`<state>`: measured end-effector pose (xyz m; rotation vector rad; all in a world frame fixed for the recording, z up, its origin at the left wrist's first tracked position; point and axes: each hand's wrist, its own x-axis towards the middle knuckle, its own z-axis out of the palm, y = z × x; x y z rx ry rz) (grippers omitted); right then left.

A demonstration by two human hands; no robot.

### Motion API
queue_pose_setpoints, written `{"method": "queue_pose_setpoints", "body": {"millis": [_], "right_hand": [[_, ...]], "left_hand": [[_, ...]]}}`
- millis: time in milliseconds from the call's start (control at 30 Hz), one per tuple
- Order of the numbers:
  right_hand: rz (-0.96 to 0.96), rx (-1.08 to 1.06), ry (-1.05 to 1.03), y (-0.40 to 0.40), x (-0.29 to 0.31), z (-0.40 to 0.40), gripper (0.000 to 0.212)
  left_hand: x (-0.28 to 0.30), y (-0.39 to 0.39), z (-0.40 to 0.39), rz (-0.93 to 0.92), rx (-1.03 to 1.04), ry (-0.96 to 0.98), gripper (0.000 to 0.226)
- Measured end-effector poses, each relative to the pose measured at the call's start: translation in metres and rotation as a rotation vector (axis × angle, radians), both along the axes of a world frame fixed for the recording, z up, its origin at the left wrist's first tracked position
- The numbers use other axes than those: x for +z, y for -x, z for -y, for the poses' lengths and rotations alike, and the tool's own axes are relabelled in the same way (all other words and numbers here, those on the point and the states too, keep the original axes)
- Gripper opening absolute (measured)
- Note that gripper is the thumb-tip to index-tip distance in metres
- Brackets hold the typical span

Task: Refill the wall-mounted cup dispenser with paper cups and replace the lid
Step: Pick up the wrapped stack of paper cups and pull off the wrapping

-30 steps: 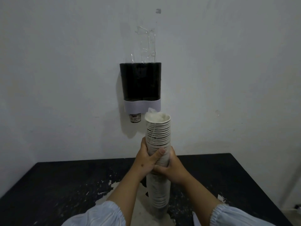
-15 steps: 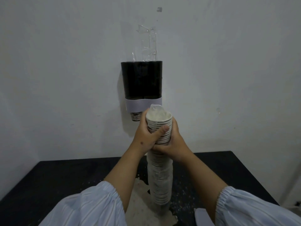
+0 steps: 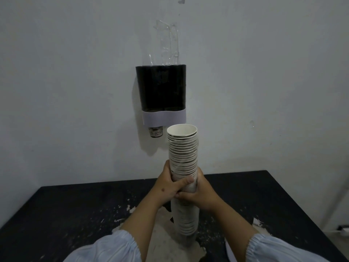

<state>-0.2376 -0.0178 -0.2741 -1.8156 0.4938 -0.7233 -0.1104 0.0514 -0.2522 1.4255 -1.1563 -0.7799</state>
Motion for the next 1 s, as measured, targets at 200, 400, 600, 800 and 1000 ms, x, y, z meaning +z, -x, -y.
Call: {"method": "queue_pose_setpoints", "body": {"millis": [200, 400, 600, 800, 1000], "right_hand": [[0.07, 0.022, 0.011, 0.007, 0.027, 0.001, 0.109], [0.218, -0.08, 0.118, -0.008, 0.047, -0.003, 0.111], [0.208, -0.082, 0.087, -0.01, 0.024, -0.005, 0.086], [0.134, -0.073, 0.036, -0.004, -0.01, -0.005, 0.08], [0.055, -0.053, 0.001, -0.001, -0.026, -0.006, 0.077]], "left_hand": [[0.026, -0.005, -0.004, 0.064, -0.013, 0.115, 0.097], [0.062, 0.01, 0.002, 0.041, 0.082, 0.334, 0.095], [0.032, 0.007, 0.008, 0.028, 0.099, 0.221, 0.076], [-0.009, 0.007, 0.003, -0.015, 0.059, 0.088, 0.073], [-0.028, 0.006, -0.001, -0.051, 0.051, 0.023, 0.073]]}}
